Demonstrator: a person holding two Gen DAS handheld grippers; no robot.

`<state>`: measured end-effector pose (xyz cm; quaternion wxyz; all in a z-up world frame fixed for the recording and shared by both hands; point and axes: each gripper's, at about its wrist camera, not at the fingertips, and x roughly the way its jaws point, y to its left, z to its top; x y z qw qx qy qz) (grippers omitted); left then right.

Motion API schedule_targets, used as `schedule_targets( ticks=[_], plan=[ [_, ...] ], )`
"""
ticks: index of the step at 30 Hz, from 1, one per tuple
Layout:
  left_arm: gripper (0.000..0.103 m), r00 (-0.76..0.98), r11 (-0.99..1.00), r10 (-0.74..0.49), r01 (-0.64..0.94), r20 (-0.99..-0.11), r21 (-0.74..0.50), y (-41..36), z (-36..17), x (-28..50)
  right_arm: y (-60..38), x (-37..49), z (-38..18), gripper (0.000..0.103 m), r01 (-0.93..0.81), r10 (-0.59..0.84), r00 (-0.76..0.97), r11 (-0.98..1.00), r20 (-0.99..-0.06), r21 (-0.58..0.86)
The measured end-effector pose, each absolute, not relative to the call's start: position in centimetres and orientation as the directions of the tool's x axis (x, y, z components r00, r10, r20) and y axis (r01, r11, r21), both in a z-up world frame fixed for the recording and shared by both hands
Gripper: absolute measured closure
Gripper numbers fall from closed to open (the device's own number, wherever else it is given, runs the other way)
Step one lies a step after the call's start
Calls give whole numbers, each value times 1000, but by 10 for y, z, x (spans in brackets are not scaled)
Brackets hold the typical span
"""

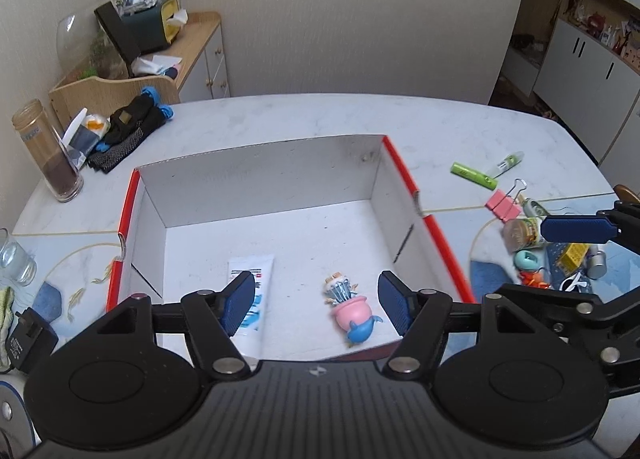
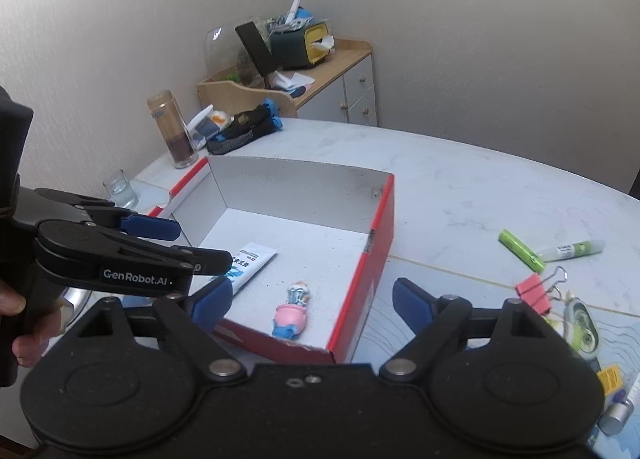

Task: Organize rigid objects
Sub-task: 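Withdraw both tools from the box back over the scattered items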

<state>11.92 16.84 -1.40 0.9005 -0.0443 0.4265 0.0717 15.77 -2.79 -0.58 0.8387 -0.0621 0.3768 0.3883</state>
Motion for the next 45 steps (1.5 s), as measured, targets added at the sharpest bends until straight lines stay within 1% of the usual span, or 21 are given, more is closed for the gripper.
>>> schedule_targets(
  ticks=[5,8,12,15,18,23,26,28,29,30,36,40,45],
  plan=[
    [35,637,985,95,-172,-765,-21,149,-10,111,-57,152,0,9,-693,622,422,690,-659,208],
    [26,646,984,97,-176,-757,-24,136,-8,106,-74,149,2,6,-692,631,427,689,-647,216],
    [26,659,983,102,-183,-745,-27,117,-4,102,-100,146,5,2,-686,638,437,693,-634,224],
    [25,667,982,106,-187,-737,-29,103,-2,100,-120,146,6,1,-674,639,447,701,-626,233],
    [20,677,982,102,-187,-729,-37,89,-2,99,-141,146,6,1,-660,631,466,715,-620,231],
    [19,684,985,84,-169,-725,-45,64,-5,100,-176,149,1,1,-626,610,489,743,-624,236],
    [18,693,988,49,-140,-720,-68,48,-10,101,-200,151,-4,1,-601,594,505,763,-627,239],
    [12,696,989,32,-126,-717,-78,38,-14,104,-217,152,-10,1,-584,581,511,776,-634,241],
    [5,699,990,20,-115,-714,-85,33,-16,105,-224,153,-13,1,-574,574,514,782,-637,241],
    [1,705,990,9,-106,-709,-93,27,-18,106,-232,154,-16,1,-564,565,519,790,-641,240],
    [1,732,994,-11,-64,-682,-84,-7,-30,116,-273,161,-34,2,-494,505,541,838,-672,232],
    [1,721,994,-65,-14,-690,-108,-27,-44,124,-294,170,-44,3,-460,466,552,862,-691,214],
    [1,701,995,-93,37,-707,-95,-58,-66,136,-313,183,-57,5,-429,427,550,882,-718,196]
  ],
)
